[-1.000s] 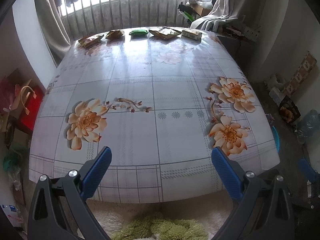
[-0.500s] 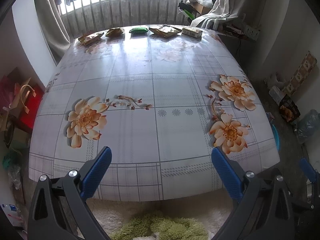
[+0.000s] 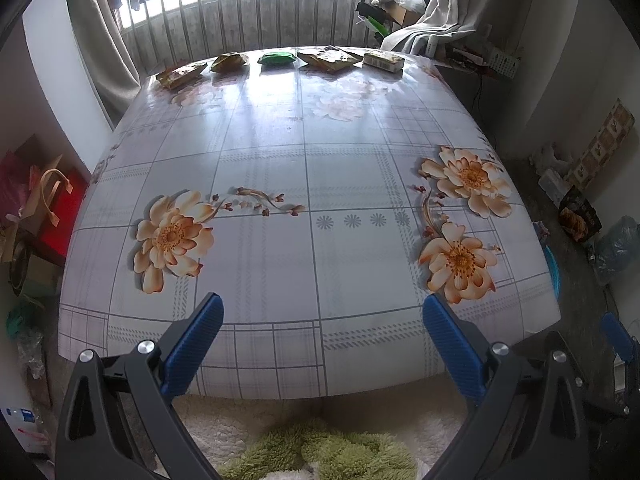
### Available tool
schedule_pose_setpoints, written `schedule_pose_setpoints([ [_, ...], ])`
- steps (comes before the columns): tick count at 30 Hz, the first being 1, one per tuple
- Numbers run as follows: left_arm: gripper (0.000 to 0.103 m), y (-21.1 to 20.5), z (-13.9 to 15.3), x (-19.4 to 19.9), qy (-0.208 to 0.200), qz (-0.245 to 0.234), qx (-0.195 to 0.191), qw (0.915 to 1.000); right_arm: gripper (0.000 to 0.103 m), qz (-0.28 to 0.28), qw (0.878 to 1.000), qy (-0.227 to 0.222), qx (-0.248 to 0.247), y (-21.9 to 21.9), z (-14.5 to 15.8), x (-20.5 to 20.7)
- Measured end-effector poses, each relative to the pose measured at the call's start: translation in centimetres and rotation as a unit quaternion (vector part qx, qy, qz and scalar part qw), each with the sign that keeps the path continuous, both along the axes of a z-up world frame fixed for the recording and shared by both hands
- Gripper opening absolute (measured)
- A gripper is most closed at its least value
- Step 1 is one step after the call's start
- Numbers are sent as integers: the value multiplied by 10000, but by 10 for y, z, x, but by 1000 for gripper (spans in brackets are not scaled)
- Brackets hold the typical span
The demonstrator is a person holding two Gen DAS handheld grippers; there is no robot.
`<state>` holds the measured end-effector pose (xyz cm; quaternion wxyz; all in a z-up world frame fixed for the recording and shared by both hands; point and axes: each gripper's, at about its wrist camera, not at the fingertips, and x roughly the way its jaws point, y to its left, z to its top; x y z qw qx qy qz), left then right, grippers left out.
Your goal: Collect trash
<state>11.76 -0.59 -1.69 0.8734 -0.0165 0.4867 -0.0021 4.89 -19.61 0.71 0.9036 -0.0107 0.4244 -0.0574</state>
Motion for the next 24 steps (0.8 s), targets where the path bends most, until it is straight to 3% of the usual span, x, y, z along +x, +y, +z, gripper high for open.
schedule_pose_setpoints([
  [24, 98, -4, 0, 1, 59, -33, 35, 10000, 95, -15, 10000, -3, -6, -3, 0, -1],
])
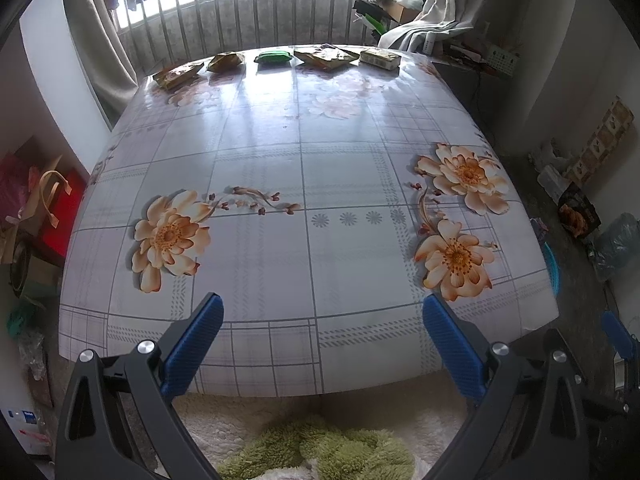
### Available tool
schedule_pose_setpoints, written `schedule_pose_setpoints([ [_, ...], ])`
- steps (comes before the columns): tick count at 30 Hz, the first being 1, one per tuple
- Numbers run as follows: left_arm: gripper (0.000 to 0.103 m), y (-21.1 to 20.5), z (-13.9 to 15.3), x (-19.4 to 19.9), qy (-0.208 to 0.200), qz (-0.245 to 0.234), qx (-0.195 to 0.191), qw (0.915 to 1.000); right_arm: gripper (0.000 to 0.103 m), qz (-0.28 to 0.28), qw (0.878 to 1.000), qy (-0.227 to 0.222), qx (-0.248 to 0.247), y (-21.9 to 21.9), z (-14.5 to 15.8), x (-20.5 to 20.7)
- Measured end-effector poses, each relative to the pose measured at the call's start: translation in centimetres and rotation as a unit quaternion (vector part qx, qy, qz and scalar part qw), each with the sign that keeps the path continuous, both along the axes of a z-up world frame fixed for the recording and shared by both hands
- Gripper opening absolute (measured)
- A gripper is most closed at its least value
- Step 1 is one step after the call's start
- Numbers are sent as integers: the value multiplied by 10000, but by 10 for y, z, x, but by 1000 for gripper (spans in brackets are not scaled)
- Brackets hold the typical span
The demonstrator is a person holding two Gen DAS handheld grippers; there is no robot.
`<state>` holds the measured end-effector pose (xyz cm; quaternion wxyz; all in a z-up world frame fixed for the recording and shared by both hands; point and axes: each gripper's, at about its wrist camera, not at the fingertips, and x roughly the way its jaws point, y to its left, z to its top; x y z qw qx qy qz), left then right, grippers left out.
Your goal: Collect trash
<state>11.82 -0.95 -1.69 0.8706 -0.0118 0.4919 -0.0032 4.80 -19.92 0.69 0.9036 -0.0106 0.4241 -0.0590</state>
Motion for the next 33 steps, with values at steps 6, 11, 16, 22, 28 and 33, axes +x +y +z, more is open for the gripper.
schedule_pose_setpoints([
  [6, 98, -2, 0, 1, 1, -7, 6, 10000, 95, -3, 10000, -4, 2, -1, -1, 0],
  [11, 98, -1, 0, 1, 4, -3, 5, 10000, 95, 4, 10000, -3, -1, 0, 0, 0],
  [16, 98, -2, -1, 1, 27, -6, -1, 10000, 95, 0, 10000, 5, -3, -1, -1, 0],
  [22, 98, -1, -1, 1, 31, -9, -3, 10000, 95, 3, 10000, 16, 0, -1, -2, -1],
  [28, 98, 0, -2, 0, 37, -4, -11, 10000, 95, -3, 10000, 17, 5, -2, -1, -2],
  [33, 98, 0, -2, 1, 38, -12, -9, 10000, 95, 2, 10000, 14, 3, -2, -1, -2],
])
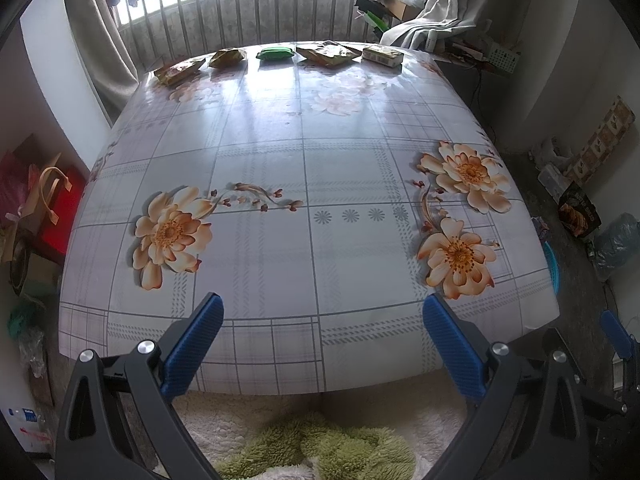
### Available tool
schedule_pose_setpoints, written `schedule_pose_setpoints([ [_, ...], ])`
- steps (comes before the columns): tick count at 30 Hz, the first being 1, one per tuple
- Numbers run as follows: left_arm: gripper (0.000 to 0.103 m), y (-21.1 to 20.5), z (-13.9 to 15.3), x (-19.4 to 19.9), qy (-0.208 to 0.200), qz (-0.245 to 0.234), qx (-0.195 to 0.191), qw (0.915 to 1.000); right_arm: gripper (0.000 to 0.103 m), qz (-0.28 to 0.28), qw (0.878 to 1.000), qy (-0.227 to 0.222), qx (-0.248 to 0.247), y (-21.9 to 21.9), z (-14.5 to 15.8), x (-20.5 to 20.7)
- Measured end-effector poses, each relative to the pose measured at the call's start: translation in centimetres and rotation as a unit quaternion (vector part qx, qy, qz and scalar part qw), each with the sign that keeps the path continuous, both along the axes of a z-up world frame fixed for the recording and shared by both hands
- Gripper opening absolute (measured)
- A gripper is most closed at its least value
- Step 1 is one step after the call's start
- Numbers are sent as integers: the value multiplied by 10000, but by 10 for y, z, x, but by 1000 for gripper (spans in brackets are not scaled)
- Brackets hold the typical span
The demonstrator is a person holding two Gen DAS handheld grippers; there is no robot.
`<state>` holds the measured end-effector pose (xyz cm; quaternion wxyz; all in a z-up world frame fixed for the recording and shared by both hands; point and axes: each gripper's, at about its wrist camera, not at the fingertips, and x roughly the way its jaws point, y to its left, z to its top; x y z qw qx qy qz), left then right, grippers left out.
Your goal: Collect trash
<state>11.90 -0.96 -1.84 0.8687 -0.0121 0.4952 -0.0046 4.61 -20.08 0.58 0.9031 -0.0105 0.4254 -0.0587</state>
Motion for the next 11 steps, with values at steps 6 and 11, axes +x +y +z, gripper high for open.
schedule_pose_setpoints([
  [6, 98, 1, -1, 0, 53, -28, -23, 10000, 95, 0, 10000, 2, -3, 0, 0, 0],
  [11, 98, 3, -3, 0, 101, -2, -46, 9999, 95, -3, 10000, 6, -5, 1, 0, 1],
])
